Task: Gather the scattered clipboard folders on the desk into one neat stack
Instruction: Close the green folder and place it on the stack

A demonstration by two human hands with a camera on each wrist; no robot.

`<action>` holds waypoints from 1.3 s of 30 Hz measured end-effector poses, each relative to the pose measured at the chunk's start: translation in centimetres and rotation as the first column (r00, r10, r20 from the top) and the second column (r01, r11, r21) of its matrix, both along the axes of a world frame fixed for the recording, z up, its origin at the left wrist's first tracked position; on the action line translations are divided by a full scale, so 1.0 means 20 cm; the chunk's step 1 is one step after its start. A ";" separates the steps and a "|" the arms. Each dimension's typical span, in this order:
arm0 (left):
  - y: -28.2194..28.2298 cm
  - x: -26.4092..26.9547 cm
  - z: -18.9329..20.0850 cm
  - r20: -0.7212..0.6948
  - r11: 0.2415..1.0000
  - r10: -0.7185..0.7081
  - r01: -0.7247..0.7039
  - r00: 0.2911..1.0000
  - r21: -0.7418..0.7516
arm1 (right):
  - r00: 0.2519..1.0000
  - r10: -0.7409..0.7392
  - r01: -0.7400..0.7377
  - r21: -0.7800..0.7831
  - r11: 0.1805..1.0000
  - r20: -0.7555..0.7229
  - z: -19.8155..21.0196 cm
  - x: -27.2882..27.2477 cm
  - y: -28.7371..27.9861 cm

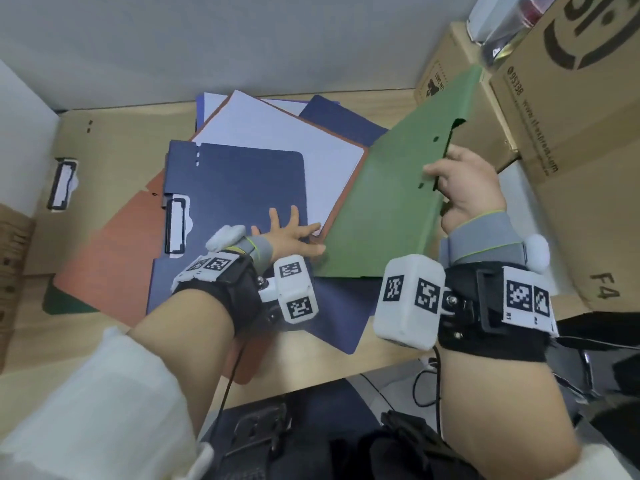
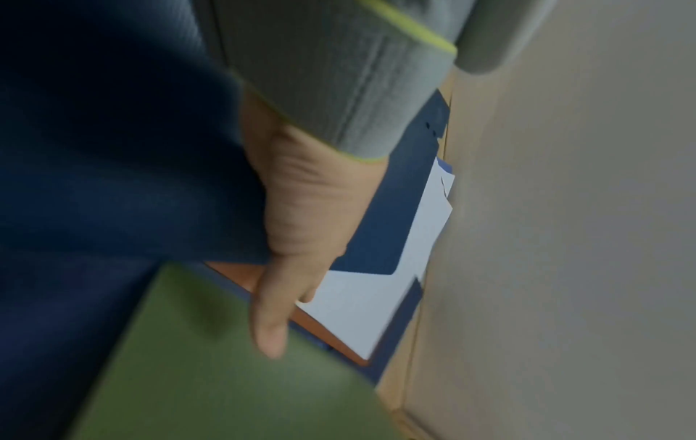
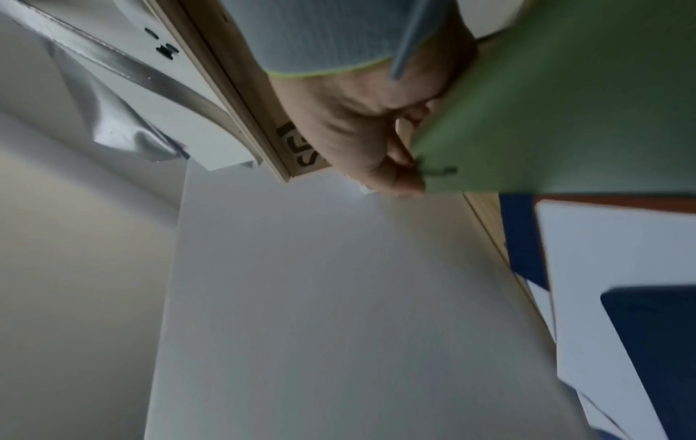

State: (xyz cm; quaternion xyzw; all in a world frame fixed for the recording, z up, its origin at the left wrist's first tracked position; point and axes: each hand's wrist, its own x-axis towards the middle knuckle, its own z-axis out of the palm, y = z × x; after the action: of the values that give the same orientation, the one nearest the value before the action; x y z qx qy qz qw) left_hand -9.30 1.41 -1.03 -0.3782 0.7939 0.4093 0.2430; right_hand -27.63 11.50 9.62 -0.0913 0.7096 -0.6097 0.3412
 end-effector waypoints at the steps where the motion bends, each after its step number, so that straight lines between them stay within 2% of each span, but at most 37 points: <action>1: 0.00 -0.02 0.05 -0.078 0.982 0.134 -0.121 0.988 0.148 | 0.999 0.036 -0.036 0.008 0.999 -0.020 0.02 0.03 -0.02; 2: -0.01 -0.03 0.10 -0.166 0.889 0.341 -0.260 0.925 0.376 | 0.996 0.077 -0.076 0.015 0.997 -0.040 0.04 0.08 -0.04; 3: -0.01 -0.05 0.16 -0.179 0.708 0.550 -0.342 0.816 0.618 | 0.992 0.119 -0.118 0.011 0.993 -0.050 0.04 0.13 -0.06; 4: -0.02 -0.08 0.21 -0.177 0.551 0.662 -0.314 0.728 0.773 | 0.984 0.170 -0.170 0.005 0.985 -0.052 0.05 0.19 -0.09; 5: -0.04 -0.10 0.26 -0.199 0.453 0.713 -0.225 0.672 0.863 | 0.973 0.226 -0.226 0.005 0.974 -0.043 0.05 0.25 -0.12; 7: -0.08 -0.10 0.33 -0.260 0.378 0.781 -0.099 0.567 0.920 | 0.941 0.337 -0.336 0.033 0.941 -0.018 0.02 0.37 -0.18; 9: -0.10 -0.06 0.38 -0.264 0.393 0.801 -0.138 0.538 0.909 | 0.893 0.449 -0.447 0.085 0.890 -0.005 -0.03 0.44 -0.20; 11: -0.15 0.03 0.35 -0.346 0.559 0.753 -0.266 0.559 0.785 | 0.861 0.508 -0.503 0.134 0.854 -0.006 -0.09 0.48 -0.22; 12: -0.18 0.07 0.31 -0.386 0.625 0.725 -0.309 0.571 0.716 | 0.859 0.511 -0.504 0.161 0.849 -0.006 -0.11 0.48 -0.22; 13: -0.20 0.14 0.26 -0.405 0.661 0.712 -0.354 0.573 0.661 | 0.858 0.513 -0.507 0.184 0.842 0.014 -0.15 0.49 -0.23; 15: -0.22 0.26 0.19 -0.382 0.632 0.760 -0.459 0.526 0.625 | 0.869 0.489 -0.492 0.221 0.842 0.068 -0.23 0.51 -0.24; 18: -0.23 0.48 0.07 -0.343 0.477 0.878 -0.662 0.333 0.578 | 0.895 0.438 -0.439 0.329 0.836 0.082 -0.39 0.56 -0.25; 19: -0.23 0.53 0.03 -0.336 0.442 0.894 -0.712 0.298 0.545 | 0.904 0.417 -0.420 0.373 0.827 0.093 -0.43 0.57 -0.23; 23: -0.19 0.68 -0.04 -0.296 0.398 0.909 -0.819 0.293 0.412 | 0.913 0.385 -0.399 0.499 0.769 0.137 -0.55 0.64 -0.20; 26: -0.18 0.67 -0.04 -0.295 0.320 0.929 -0.883 0.222 0.344 | 0.933 0.350 -0.337 0.548 0.766 0.084 -0.57 0.65 -0.20; 27: -0.19 0.67 -0.06 -0.311 0.304 0.926 -0.911 0.213 0.279 | 0.940 0.329 -0.321 0.557 0.766 0.089 -0.57 0.66 -0.20; 30: -0.19 0.65 -0.06 -0.311 0.284 0.917 -0.956 0.248 0.078 | 0.958 0.258 -0.284 0.557 0.781 0.128 -0.57 0.68 -0.19; 32: -0.19 0.66 -0.07 -0.333 0.277 0.915 -0.955 0.230 0.103 | 0.960 0.218 -0.279 0.538 0.795 0.175 -0.60 0.68 -0.18; 35: -0.21 0.67 -0.08 -0.306 0.302 0.919 -0.942 0.248 0.144 | 0.962 0.189 -0.264 0.504 0.822 0.195 -0.83 0.61 -0.14; 39: -0.22 0.69 -0.04 -0.219 0.364 0.922 -0.908 0.319 0.209 | 0.971 0.177 -0.233 0.482 0.844 0.160 -0.78 0.65 -0.12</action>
State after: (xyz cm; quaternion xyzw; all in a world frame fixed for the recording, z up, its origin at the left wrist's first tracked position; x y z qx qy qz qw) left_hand 4.54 -2.95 -1.83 -0.6867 0.4584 0.5453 -0.1447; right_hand -14.63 9.20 -6.01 -0.0420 0.8089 -0.3702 0.4547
